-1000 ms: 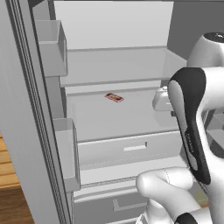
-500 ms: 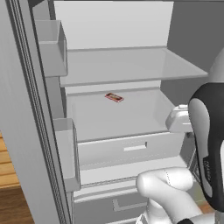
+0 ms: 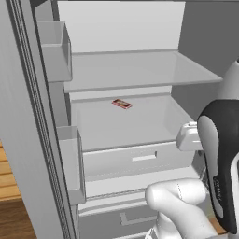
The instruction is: Grab a lemon wedge from the fridge and one ice cube from the ice bowl, and put them in the glass of lemonade.
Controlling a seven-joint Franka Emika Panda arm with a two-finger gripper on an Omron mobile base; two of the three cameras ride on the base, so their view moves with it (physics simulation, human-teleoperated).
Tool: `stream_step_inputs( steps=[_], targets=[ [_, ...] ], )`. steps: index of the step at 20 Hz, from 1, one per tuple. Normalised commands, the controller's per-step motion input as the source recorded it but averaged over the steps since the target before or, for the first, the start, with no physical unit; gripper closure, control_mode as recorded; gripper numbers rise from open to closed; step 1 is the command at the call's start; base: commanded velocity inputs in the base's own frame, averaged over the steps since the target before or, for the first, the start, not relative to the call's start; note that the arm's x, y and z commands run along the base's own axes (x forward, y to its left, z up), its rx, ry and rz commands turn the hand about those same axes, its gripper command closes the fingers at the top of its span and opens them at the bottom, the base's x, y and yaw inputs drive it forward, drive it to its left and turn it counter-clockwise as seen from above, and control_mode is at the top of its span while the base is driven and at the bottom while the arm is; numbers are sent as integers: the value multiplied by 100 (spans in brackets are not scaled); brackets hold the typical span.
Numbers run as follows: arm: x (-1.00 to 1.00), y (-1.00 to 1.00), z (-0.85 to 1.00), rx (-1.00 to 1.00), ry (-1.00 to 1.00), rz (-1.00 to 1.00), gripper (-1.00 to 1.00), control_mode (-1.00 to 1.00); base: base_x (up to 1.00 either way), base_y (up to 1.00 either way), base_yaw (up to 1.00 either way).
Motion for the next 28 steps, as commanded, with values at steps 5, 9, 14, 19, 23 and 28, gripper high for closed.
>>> stream_step_inputs(
  steps=[5, 9, 14, 19, 23, 28],
  targets=[
    [-9, 1, 0, 0, 0, 0, 100, -100, 0, 0, 0],
    [0, 0, 0, 0, 0, 0, 100, 100, -1, 0, 0],
    [0, 0, 0, 0, 0, 0, 100, 100, -90, -21, -12],
    [0, 0, 0, 0, 0, 0, 100, 100, -100, -30, -45],
    [0, 0, 0, 0, 0, 0, 100, 100, -78, -37, -61],
    [0, 0, 0, 0, 0, 0, 100, 100, -5, -57, -79]
  ],
)
